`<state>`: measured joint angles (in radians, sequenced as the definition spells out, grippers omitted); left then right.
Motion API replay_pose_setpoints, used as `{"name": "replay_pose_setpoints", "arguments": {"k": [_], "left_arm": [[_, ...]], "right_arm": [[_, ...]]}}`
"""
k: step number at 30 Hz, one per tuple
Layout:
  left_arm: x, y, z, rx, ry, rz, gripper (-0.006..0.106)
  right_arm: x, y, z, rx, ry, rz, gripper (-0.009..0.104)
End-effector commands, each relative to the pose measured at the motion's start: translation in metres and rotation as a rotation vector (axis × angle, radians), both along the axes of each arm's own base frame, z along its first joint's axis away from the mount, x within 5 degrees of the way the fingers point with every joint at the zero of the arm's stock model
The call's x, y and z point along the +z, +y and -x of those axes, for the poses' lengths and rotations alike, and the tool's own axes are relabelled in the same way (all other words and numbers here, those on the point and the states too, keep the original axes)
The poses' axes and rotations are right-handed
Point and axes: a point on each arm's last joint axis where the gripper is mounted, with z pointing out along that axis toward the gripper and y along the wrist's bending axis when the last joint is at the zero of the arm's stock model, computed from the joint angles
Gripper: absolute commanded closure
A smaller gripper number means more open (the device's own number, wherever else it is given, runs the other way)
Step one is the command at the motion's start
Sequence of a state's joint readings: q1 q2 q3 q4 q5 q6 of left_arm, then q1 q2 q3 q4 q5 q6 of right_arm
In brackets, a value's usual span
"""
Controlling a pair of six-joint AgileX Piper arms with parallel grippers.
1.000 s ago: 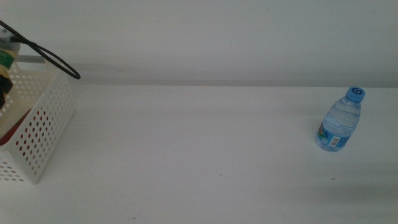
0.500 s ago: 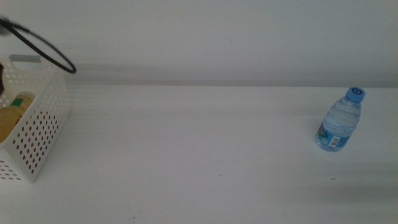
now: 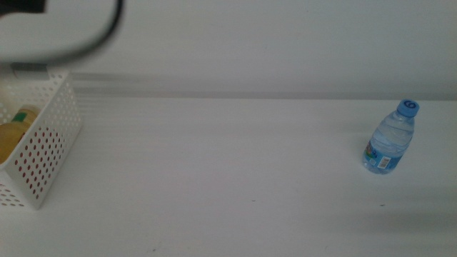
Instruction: Use arms to grab the bottles and put them into the dustbin to the left of the table.
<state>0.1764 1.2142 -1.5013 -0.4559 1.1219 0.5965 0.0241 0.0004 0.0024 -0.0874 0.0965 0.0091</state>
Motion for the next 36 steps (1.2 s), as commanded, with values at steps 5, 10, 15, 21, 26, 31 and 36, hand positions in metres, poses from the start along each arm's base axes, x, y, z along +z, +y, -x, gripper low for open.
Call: {"name": "replay_pose_setpoints", "arguments": {"k": [5,10,15,21,26,31,36], "left_arm": [[-0.006,-0.033,0.059,-0.036,0.026,0.008,0.007],[-0.016,-0.038,0.084,-0.031,0.073,0.025,0.007],[-0.022,-0.040,0.088,-0.029,0.120,0.045,0.007],[-0.024,-0.049,0.101,-0.025,0.138,-0.079,0.007],[-0.024,-0.054,0.102,-0.022,0.136,-0.052,0.007],[-0.021,-0.057,0.101,-0.006,0.122,0.015,0.007],[-0.021,-0.056,0.100,0.001,0.122,0.020,0.007]], "right_arm": [[-0.009,0.000,0.001,-0.005,-0.010,0.010,0.097],[-0.009,0.000,0.001,-0.005,-0.010,0.010,0.097],[-0.009,0.000,0.001,-0.005,-0.010,0.010,0.097],[-0.009,0.000,0.001,-0.005,-0.010,0.010,0.097],[-0.009,0.000,0.001,-0.005,-0.010,0.010,0.097],[-0.009,0.000,0.001,-0.005,-0.010,0.010,0.097],[-0.009,0.000,0.001,-0.005,-0.010,0.010,0.097]]}}
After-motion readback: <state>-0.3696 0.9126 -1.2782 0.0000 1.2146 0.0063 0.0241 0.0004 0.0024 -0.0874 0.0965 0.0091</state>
